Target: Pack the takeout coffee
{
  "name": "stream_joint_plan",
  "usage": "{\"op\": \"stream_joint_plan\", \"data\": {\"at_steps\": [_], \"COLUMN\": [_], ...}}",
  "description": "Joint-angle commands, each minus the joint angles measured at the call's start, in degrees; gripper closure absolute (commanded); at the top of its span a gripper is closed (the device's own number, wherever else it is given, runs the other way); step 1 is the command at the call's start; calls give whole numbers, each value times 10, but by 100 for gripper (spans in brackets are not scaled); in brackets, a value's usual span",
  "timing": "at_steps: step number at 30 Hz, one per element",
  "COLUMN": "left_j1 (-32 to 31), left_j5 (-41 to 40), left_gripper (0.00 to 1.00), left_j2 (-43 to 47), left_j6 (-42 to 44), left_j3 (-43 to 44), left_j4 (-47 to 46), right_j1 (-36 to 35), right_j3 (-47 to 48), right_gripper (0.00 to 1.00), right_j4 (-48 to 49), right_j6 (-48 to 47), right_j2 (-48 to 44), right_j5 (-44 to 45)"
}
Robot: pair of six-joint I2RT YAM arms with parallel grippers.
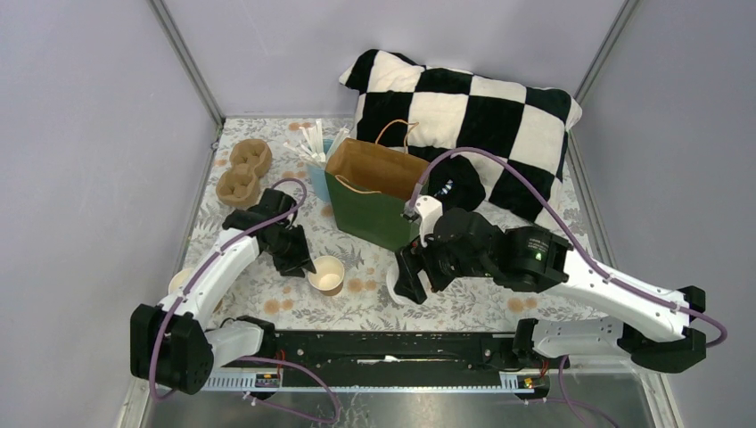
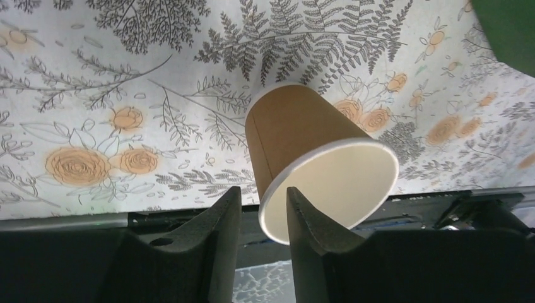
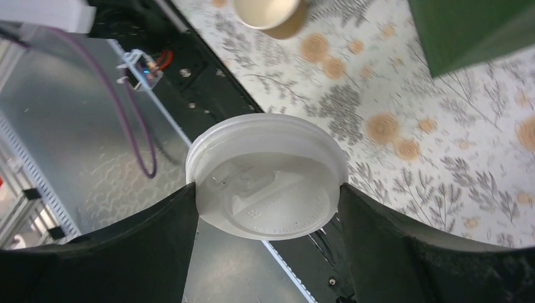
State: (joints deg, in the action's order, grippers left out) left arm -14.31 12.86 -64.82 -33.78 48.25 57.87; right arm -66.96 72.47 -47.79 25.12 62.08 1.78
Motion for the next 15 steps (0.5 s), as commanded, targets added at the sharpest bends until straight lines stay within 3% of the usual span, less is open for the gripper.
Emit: {"op": "stream_joint_plan", "data": {"at_steps": [1, 10, 15], "left_j1": [-28, -100, -145], "left_j5": [-45, -34, -31], "left_gripper": [65, 81, 85], "left_j2": [-14, -30, -31], "left_j6": [-14, -72, -106], "left_j3": [-18, -23, -26], "left_j4": [-62, -104, -118], "right_j1": [-45, -64, -67], "right_j3": [85, 219, 199], "right_gripper": [21, 21, 21], "right_j4": [-11, -23, 1], "right_j6": [-37, -99, -118], "right_j2": [34, 191, 235], "right_j5": [-4, 46, 63]}}
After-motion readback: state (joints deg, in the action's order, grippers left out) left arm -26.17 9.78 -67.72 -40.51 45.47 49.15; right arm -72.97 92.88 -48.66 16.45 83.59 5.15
